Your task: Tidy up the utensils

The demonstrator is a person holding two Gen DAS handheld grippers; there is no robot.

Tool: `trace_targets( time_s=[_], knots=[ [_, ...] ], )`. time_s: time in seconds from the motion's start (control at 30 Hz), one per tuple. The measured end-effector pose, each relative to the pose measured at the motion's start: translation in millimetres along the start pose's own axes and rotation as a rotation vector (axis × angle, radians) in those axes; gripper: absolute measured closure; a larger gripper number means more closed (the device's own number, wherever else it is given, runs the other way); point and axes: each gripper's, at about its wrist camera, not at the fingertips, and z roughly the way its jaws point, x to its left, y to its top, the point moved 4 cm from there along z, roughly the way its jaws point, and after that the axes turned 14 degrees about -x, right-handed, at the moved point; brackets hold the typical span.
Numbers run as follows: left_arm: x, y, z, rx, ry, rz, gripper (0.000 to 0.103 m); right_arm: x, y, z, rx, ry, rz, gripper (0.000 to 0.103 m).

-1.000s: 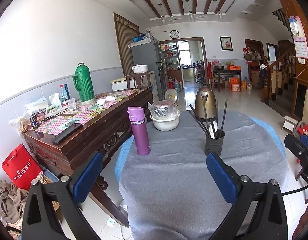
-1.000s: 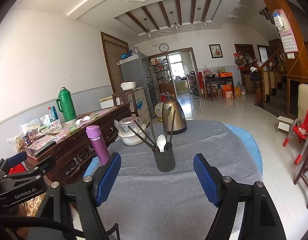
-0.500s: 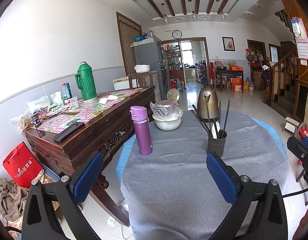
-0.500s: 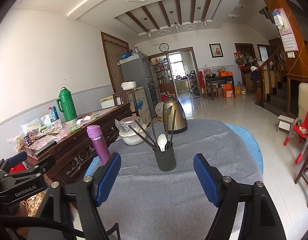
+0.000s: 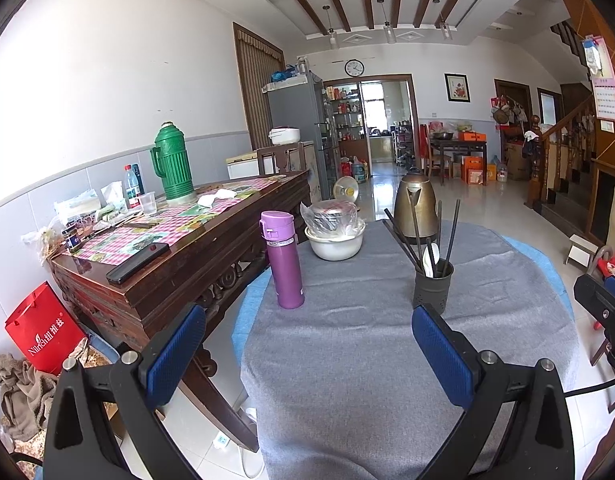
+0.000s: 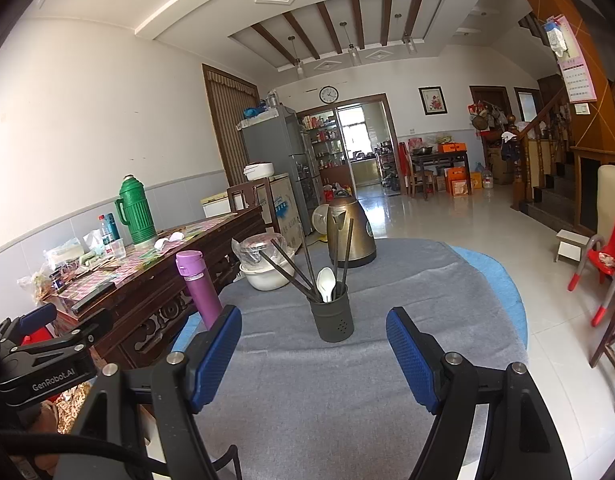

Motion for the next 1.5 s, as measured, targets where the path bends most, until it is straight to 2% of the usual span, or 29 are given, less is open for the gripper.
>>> trace_targets(
  time_s=[1.23, 1.5],
  knots=[
    [-0.6, -1.0, -0.2, 0.009, 0.003, -0.002, 0.001, 8.6, -2.6, 1.9, 0.012, 0.012, 0.006, 0.025],
    [-0.5, -1.3, 10.2, 0.016, 0.010, -0.003, 0.001, 9.2, -2.4, 10.3, 0.019, 0.011, -0.008, 0.025]
  ],
)
